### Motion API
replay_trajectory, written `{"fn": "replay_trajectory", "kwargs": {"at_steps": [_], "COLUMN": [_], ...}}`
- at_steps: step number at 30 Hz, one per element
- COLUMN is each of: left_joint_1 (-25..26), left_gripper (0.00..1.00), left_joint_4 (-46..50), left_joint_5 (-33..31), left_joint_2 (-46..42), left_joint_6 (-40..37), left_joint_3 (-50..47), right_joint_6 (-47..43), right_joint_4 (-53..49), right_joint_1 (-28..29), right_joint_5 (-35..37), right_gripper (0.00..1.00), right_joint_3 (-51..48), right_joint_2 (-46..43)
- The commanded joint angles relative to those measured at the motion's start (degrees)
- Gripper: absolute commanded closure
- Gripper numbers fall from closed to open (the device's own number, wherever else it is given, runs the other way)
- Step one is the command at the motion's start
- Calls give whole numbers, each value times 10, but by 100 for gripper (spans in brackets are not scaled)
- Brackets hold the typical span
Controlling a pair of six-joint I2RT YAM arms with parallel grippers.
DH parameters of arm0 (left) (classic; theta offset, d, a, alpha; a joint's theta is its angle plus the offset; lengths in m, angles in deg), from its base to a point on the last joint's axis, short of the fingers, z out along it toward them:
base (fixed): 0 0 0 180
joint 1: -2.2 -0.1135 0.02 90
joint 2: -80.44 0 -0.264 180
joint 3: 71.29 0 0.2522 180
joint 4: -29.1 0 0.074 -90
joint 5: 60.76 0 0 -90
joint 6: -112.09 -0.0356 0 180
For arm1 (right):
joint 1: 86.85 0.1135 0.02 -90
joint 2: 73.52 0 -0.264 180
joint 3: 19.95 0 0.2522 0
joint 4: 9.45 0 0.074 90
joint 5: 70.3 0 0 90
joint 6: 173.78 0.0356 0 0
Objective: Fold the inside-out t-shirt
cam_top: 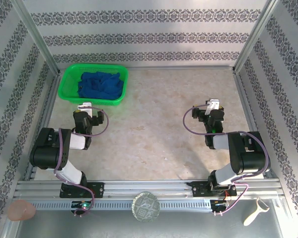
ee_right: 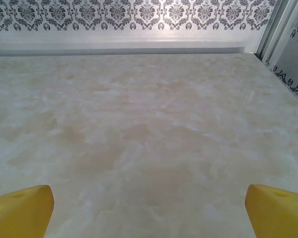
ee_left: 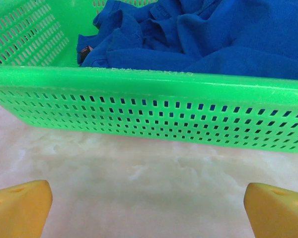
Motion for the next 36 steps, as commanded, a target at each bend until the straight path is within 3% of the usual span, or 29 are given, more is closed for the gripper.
{"fn": "replay_trajectory", "kwargs": {"at_steps": [1, 32, 36], "left_joint_1": [4, 5, 5], "left_gripper": [1, 1, 1], "left_joint_4": [-27, -21, -4], "left_joint_5": [-3, -2, 0], "left_joint_2": [-3, -2, -31], "left_joint_6": [3, 5, 3], "left_joint_3": [-6, -4, -4], "right_joint_6": [3, 14, 31], "right_joint_4": [5, 8, -13], "right_joint_1": [-4, -12, -9], "right_joint_5": [-15, -25, 49], "right_gripper": [2, 2, 1], "right_joint_3": [2, 1, -12], "right_joint_2": [4, 4, -54]}}
